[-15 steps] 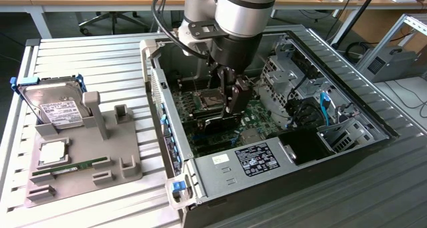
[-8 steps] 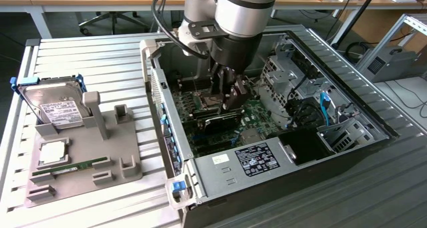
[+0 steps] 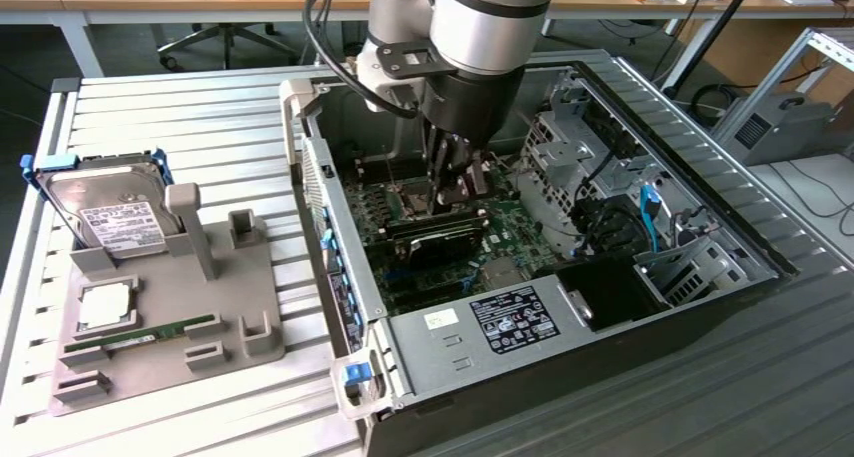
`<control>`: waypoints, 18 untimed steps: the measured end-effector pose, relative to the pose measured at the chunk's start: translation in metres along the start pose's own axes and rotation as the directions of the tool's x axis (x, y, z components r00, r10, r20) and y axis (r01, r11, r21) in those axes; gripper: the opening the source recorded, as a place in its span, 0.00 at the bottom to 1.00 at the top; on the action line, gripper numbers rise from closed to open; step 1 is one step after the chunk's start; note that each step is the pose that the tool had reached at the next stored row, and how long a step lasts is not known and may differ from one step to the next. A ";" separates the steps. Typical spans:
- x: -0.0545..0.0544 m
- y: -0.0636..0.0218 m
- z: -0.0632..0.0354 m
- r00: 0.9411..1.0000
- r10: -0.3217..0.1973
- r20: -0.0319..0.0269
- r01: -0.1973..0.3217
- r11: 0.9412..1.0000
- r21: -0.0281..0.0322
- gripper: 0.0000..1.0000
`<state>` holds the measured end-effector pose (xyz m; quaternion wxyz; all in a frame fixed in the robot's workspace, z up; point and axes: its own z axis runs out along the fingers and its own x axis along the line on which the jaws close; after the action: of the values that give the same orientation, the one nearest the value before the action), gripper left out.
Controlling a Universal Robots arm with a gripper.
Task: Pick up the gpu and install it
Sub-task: 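Press down on the gpu until it lock into place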
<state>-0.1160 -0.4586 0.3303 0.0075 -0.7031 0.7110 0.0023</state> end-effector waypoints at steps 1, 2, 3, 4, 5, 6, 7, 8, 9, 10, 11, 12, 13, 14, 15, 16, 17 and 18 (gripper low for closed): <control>0.000 0.0000 0.0001 1.000 0.000 0.000 0.000 1.000 0.000 0.15; 0.000 0.0000 0.0000 1.000 0.000 0.000 0.000 1.000 0.000 0.11; 0.000 0.0000 0.0000 1.000 0.000 0.000 0.000 1.000 0.000 0.11; 0.000 0.0000 0.0000 1.000 0.000 0.000 0.000 1.000 0.000 0.11; 0.000 0.0000 0.0000 1.000 0.000 0.000 0.000 1.000 0.000 0.11; 0.000 0.0000 0.0000 1.000 0.000 0.000 0.000 1.000 0.000 0.11; 0.000 0.0000 0.0000 1.000 0.000 0.000 0.000 1.000 0.000 0.11; 0.000 0.0000 0.0000 1.000 0.000 0.000 0.000 1.000 0.000 0.11; 0.000 0.0000 0.0000 1.000 0.000 0.000 0.000 1.000 0.000 0.11; -0.001 0.0002 0.0000 1.000 0.000 0.000 0.000 1.000 0.000 0.11; -0.002 0.0003 0.0001 1.000 0.000 0.000 0.000 1.000 0.000 0.11; -0.003 0.0005 0.0002 1.000 0.000 0.000 0.000 1.000 0.000 0.11; -0.004 0.0006 0.0003 1.000 0.000 0.000 0.000 1.000 0.000 0.11; -0.005 0.0008 0.0005 1.000 0.000 0.000 0.000 1.000 0.000 0.11; -0.005 0.0013 0.0007 1.000 0.000 0.000 0.000 1.000 0.000 0.11; -0.006 0.0021 0.0012 1.000 0.000 0.000 0.000 1.000 0.000 0.11; -0.006 0.0036 0.0022 1.000 0.000 0.000 0.000 1.000 0.000 0.11; -0.006 0.0042 0.0032 1.000 0.000 0.000 0.000 1.000 0.000 0.11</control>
<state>-0.1201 -0.4525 0.3271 0.0075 -0.7031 0.7110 0.0023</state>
